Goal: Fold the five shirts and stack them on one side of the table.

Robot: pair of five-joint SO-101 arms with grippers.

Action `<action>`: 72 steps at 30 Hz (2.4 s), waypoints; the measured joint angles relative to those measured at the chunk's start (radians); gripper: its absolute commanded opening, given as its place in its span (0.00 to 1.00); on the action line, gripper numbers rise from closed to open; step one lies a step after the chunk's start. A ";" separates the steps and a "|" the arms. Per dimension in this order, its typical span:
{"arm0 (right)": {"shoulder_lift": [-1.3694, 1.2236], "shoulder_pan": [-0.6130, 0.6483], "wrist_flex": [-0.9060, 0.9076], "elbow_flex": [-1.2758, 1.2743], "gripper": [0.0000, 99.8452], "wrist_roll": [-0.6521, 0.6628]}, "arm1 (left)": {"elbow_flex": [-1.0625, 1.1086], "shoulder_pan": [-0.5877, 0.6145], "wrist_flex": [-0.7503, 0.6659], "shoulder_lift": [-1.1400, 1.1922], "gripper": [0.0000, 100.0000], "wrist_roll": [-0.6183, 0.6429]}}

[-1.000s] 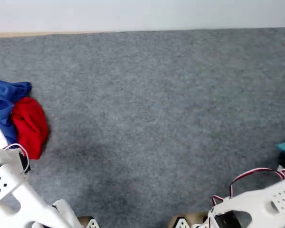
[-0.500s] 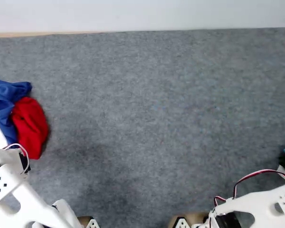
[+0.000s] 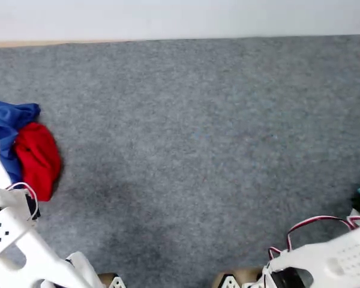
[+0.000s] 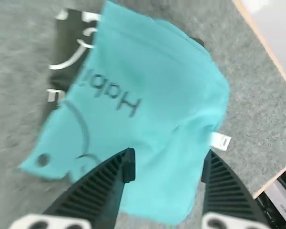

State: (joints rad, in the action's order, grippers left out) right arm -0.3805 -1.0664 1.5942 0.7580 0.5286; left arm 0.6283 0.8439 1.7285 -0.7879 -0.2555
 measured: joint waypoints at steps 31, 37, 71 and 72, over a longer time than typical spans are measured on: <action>-0.308 0.169 0.143 0.157 0.13 -0.005 | 0.000 0.000 0.000 0.000 0.08 0.000; -0.311 0.149 -0.078 0.169 0.13 -0.008 | 0.000 0.000 0.000 0.000 0.08 0.000; -0.555 0.075 0.137 0.663 0.13 0.008 | 0.003 0.000 0.000 0.000 0.08 0.000; -0.555 0.057 0.138 0.661 0.13 0.026 | 0.003 0.000 0.000 0.000 0.08 0.000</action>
State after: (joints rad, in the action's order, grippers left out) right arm -0.9360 -1.0096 1.7323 1.4193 0.5547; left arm 0.6314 0.8439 1.7285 -0.7879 -0.2555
